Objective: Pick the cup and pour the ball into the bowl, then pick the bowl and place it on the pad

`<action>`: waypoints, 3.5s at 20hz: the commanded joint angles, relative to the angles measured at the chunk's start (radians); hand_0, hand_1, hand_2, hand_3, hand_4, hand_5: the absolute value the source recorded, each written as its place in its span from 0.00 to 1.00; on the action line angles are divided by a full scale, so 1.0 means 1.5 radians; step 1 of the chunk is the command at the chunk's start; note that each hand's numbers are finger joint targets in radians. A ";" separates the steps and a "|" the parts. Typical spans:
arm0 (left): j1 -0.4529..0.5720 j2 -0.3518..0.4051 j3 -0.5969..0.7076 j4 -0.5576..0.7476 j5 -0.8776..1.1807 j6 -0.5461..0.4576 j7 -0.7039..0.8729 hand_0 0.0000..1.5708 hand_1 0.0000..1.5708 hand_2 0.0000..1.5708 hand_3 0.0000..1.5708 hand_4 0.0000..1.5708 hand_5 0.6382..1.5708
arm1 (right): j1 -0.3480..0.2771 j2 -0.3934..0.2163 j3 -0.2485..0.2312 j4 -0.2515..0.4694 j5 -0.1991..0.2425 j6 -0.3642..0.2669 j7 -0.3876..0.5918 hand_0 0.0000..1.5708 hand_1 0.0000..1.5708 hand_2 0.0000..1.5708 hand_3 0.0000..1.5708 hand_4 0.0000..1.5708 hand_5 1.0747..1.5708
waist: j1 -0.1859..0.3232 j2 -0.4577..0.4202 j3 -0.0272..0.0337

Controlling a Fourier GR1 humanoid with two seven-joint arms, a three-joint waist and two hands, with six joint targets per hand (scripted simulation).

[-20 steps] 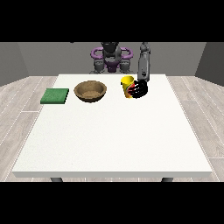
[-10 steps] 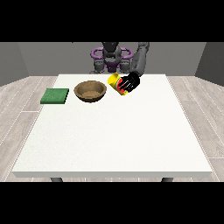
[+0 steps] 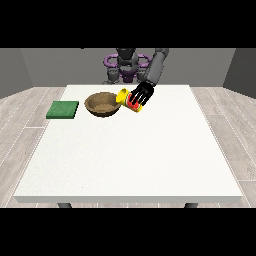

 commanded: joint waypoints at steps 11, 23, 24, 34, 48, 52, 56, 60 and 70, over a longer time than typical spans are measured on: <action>-0.070 -0.101 -0.270 0.183 -0.391 0.073 0.329 0.83 0.83 0.89 0.90 0.61 0.89 | 0.029 0.023 0.013 0.115 0.031 0.011 -0.038 0.00 0.00 0.00 0.00 0.24 0.99 | 0.024 -0.100 0.0013; -0.153 -0.143 -0.463 0.144 -0.602 -0.189 0.472 0.95 0.95 1.00 1.00 0.66 0.94 | 0.030 0.024 0.002 0.251 0.053 0.025 -0.080 0.00 0.00 0.00 0.00 0.24 0.99 | 0.065 -0.170 0.0005; -0.118 -0.143 -0.480 0.121 -0.620 -0.193 0.517 0.95 0.95 1.00 1.00 0.67 0.94 | 0.004 0.030 0.015 0.225 0.037 0.029 -0.063 0.00 0.00 0.00 0.00 0.25 0.99 | 0.038 -0.154 -0.0001; -0.053 -0.045 -0.214 0.017 -0.346 -0.010 0.363 0.71 0.71 0.94 0.94 0.60 0.98 | 0.074 0.013 -0.013 0.175 0.037 0.032 -0.072 0.00 0.00 0.00 0.00 0.23 0.99 | 0.086 -0.152 -0.0031; 0.182 -0.046 0.065 -0.231 0.169 -0.026 -0.100 0.96 0.96 1.00 1.00 0.94 0.88 | 0.101 0.023 -0.032 0.067 0.022 0.022 -0.098 0.00 0.00 0.00 0.00 0.27 0.99 | 0.116 -0.032 -0.0094; 0.160 -0.128 0.127 -0.286 0.340 -0.200 -0.103 0.87 0.87 1.00 1.00 0.55 0.99 | 0.097 0.047 -0.015 0.074 0.034 -0.001 -0.088 0.00 0.00 0.00 0.00 0.29 0.99 | 0.160 -0.035 -0.0169; 0.176 -0.089 0.208 -0.323 0.485 -0.378 -0.192 0.26 0.26 0.00 0.00 0.17 1.00 | 0.090 0.048 -0.023 0.052 0.045 -0.030 -0.075 0.00 0.00 0.00 0.00 0.34 0.99 | 0.204 0.004 -0.0088; 0.185 -0.003 0.264 -0.287 0.560 -0.540 -0.250 0.00 0.00 0.00 0.00 0.00 0.99 | 0.088 0.080 0.027 -0.015 0.101 -0.080 -0.058 0.00 0.00 0.00 0.00 0.32 0.99 | 0.208 0.061 -0.0039; 0.064 0.182 0.295 -0.258 0.586 -0.618 -0.096 0.00 0.00 0.00 0.00 0.00 0.94 | 0.077 0.127 0.061 0.133 0.145 -0.085 -0.141 0.00 0.00 0.00 0.00 0.30 1.00 | 0.192 0.084 0.0003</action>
